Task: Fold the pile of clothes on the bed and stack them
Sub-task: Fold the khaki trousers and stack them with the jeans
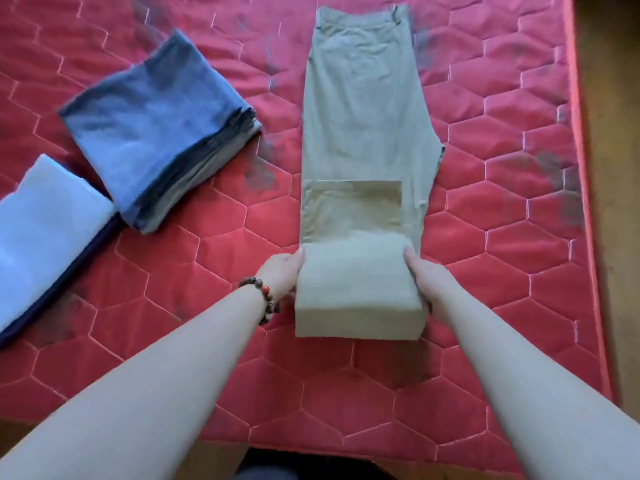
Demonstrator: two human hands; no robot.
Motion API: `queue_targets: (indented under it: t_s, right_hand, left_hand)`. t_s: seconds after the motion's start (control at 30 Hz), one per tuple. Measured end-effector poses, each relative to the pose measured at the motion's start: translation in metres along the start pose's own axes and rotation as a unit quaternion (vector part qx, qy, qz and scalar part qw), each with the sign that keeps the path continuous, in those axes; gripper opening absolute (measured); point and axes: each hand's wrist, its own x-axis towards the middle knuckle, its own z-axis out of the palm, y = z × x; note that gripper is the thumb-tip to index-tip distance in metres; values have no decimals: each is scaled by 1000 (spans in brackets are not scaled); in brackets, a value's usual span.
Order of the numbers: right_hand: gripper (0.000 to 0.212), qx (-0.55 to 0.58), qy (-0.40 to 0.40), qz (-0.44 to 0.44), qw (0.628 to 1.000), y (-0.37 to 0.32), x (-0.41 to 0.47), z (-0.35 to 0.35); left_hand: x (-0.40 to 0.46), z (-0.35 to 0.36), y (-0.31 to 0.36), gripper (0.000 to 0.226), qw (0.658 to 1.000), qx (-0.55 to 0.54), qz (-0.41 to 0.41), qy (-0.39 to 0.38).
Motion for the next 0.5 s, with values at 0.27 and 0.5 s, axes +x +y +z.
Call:
queue_targets:
  t_s: [0.27, 0.5]
  right_hand:
    - [24, 40, -29, -8, 999, 2, 13, 3]
    - [38, 134, -14, -159, 978, -46, 8, -10]
  left_hand:
    - [17, 8, -7, 19, 972, -232, -30, -22]
    - [5, -16, 47, 37, 910, -398, 101, -57]
